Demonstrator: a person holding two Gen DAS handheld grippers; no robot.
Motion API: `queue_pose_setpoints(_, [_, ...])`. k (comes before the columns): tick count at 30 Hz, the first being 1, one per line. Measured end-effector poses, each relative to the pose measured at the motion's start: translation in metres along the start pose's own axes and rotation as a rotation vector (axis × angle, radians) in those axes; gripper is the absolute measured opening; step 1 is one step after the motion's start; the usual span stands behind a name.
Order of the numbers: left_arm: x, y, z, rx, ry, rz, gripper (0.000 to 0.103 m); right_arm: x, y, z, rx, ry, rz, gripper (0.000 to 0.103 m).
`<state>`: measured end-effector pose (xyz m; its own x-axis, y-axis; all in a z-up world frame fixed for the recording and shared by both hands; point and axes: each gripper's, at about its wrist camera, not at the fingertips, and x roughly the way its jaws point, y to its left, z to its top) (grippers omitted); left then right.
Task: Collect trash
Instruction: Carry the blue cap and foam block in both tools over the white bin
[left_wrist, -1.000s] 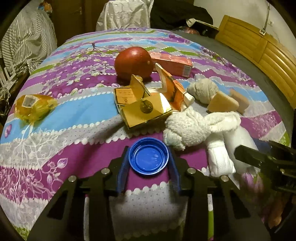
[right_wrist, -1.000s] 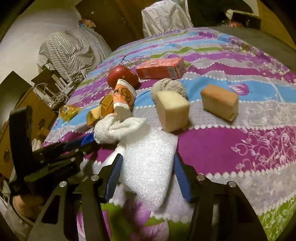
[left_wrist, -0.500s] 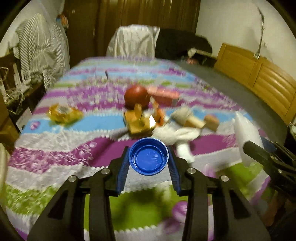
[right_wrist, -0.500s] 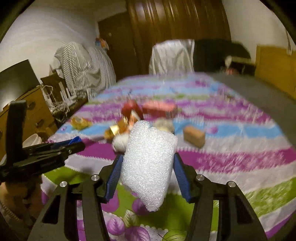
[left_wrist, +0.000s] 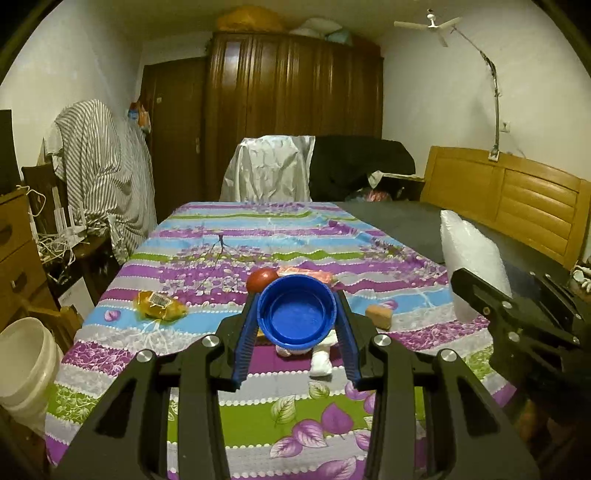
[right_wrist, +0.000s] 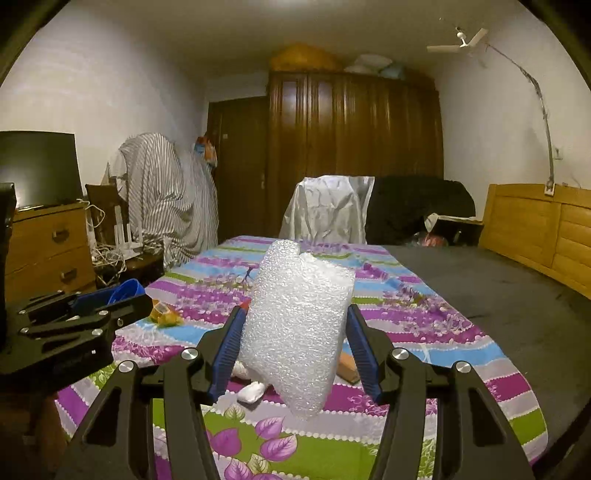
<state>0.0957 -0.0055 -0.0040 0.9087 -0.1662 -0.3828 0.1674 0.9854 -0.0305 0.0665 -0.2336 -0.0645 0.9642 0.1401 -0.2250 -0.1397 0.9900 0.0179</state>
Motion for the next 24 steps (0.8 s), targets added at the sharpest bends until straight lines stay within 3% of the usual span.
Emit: queue_pose_setpoints(24, [-0.017, 0.004, -0.003, -0.008, -0.025, 0.013, 0.038, -0.018, 0.002, 0.005, -0.003, -0.005, 0.006, 0.057])
